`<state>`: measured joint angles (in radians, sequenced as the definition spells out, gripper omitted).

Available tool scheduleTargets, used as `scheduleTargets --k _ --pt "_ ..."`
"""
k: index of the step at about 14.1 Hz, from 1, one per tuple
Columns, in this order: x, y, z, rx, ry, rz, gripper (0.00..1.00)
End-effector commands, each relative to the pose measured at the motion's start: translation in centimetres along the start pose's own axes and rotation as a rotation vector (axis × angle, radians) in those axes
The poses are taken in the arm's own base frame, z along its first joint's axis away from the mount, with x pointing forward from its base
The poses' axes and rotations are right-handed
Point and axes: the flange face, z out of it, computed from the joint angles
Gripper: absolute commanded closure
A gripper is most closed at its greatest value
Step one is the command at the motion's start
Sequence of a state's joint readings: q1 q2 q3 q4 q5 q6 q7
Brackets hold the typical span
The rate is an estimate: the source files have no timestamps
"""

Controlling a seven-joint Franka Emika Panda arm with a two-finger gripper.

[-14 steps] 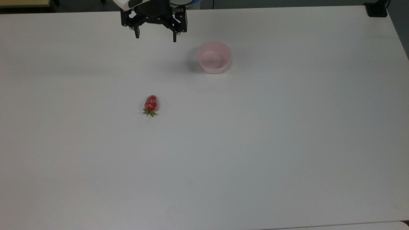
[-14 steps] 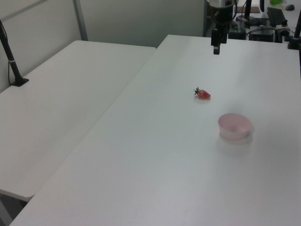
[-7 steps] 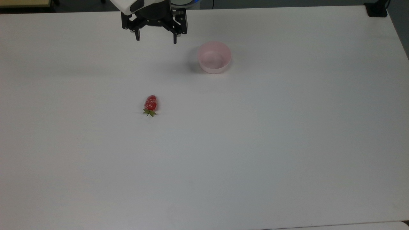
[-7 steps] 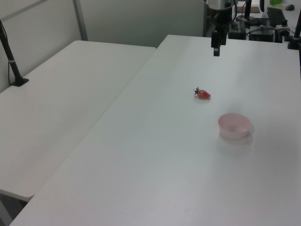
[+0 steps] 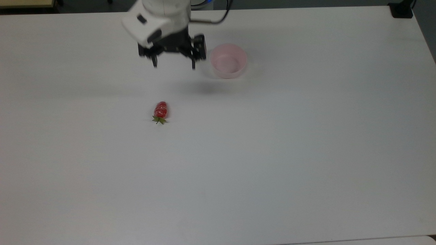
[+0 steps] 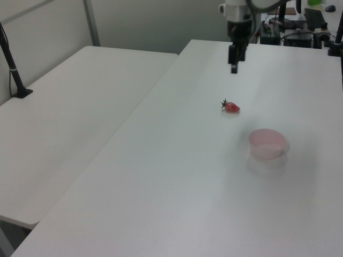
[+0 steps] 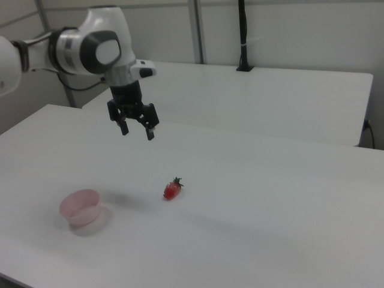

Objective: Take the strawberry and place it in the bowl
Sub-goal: 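Lower the gripper over the strawberry and close on it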

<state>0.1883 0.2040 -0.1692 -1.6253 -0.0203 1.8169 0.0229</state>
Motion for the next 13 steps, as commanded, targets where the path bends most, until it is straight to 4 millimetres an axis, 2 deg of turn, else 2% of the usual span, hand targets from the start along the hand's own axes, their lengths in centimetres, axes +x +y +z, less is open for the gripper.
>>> scheduleTargets --k 1,3,5,8,13 --pt "3.4 -1.6 4.4 0.043 0.026 0.0 0.0" --pt "4.2 -1.8 6.6 0.038 0.028 0.002 0.0" --pt "4.6 -1.1 8.5 0.032 0.016 0.024 0.0" --pt "5.2 1.5 13.1 0.002 -0.023 0.115 0.0" --pt "4.9 2.3 20.6 -0.069 -0.119 0.089 0.03"
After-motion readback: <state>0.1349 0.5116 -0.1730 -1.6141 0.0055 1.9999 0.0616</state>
